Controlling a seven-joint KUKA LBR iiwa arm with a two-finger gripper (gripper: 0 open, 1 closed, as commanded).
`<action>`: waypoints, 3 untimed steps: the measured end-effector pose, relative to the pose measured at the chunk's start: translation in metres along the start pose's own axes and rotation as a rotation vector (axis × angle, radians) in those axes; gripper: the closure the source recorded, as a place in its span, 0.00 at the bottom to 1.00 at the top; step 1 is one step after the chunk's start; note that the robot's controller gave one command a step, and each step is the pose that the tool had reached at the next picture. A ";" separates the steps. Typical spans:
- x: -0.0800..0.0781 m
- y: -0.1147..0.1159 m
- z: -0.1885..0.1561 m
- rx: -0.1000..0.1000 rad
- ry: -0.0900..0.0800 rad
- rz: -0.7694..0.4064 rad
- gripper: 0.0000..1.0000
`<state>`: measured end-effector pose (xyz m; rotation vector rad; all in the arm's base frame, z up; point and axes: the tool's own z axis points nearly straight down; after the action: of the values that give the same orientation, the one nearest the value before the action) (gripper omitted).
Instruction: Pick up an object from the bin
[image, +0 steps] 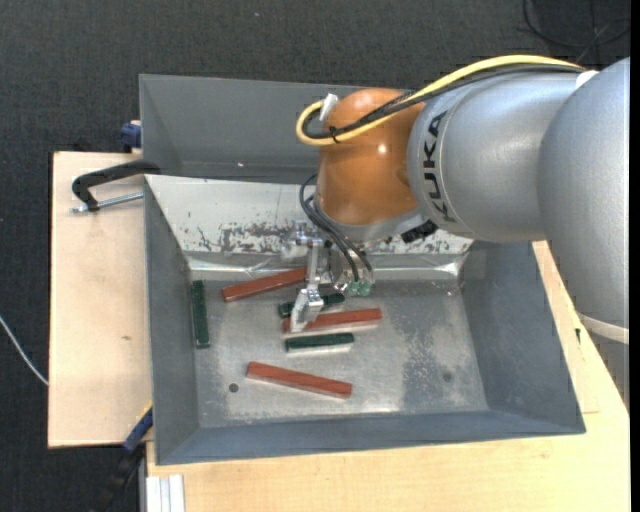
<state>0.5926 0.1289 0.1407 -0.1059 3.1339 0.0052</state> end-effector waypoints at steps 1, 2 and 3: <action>0.027 -0.012 0.063 0.003 0.003 -0.042 0.00; 0.027 -0.012 0.068 -0.001 -0.002 -0.049 0.00; 0.027 -0.012 0.064 -0.002 0.006 -0.049 1.00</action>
Offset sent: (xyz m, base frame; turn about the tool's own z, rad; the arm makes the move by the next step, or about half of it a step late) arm -0.0045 -0.0535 -0.0707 0.0123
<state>0.5672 0.1152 0.0761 -0.1828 3.1365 0.0072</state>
